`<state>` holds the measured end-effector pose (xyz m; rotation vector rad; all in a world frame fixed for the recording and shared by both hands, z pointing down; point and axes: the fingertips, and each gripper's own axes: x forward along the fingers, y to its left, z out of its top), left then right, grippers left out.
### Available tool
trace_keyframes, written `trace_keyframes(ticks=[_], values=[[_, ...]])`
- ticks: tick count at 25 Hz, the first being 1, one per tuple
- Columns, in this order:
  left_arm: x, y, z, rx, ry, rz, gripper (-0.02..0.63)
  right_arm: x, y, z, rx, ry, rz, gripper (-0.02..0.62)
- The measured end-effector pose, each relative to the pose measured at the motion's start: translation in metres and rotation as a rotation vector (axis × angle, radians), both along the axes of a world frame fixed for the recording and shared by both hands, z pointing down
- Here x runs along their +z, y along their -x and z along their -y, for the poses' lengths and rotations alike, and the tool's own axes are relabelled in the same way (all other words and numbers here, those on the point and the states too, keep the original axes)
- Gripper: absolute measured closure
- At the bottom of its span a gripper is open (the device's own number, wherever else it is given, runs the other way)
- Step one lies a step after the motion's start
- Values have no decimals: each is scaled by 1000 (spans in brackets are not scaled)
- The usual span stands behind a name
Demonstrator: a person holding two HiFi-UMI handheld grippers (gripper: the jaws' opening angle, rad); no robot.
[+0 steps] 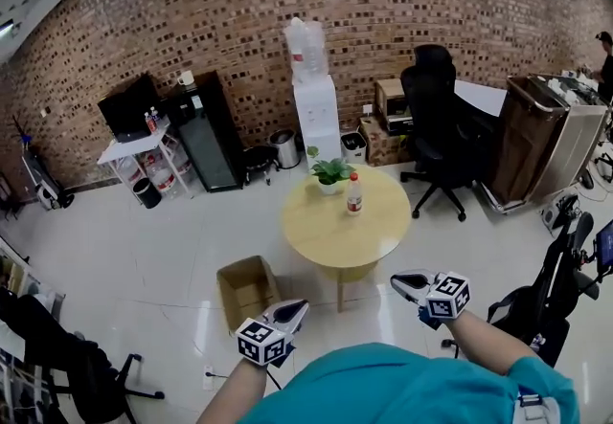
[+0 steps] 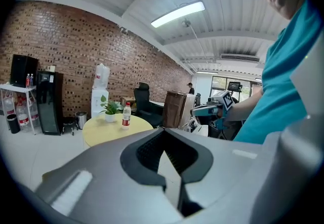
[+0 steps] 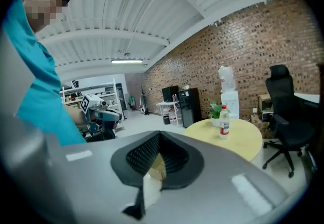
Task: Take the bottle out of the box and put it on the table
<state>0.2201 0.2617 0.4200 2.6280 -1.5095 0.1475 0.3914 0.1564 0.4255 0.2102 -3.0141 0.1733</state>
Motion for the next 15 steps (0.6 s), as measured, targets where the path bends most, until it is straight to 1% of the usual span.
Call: trace_keyframes(ticks=[3, 6, 10, 12, 15], values=[[20, -40, -34, -30, -6, -21, 603, 19, -44, -31, -8, -21, 2, 594], [24, -94, -58, -39, 2, -37, 603, 26, -93, -61, -22, -35, -8, 594], [35, -166, -119, -7, -1, -2, 603, 48, -151, -130, -23, -24, 6, 594], [33, -189, -131, 5, 6, 14, 603, 52, -171, -141, -12, 0, 27, 594], [34, -212, -133, 7, 21, 28, 603, 53, -197, -146, -16, 32, 58, 594]])
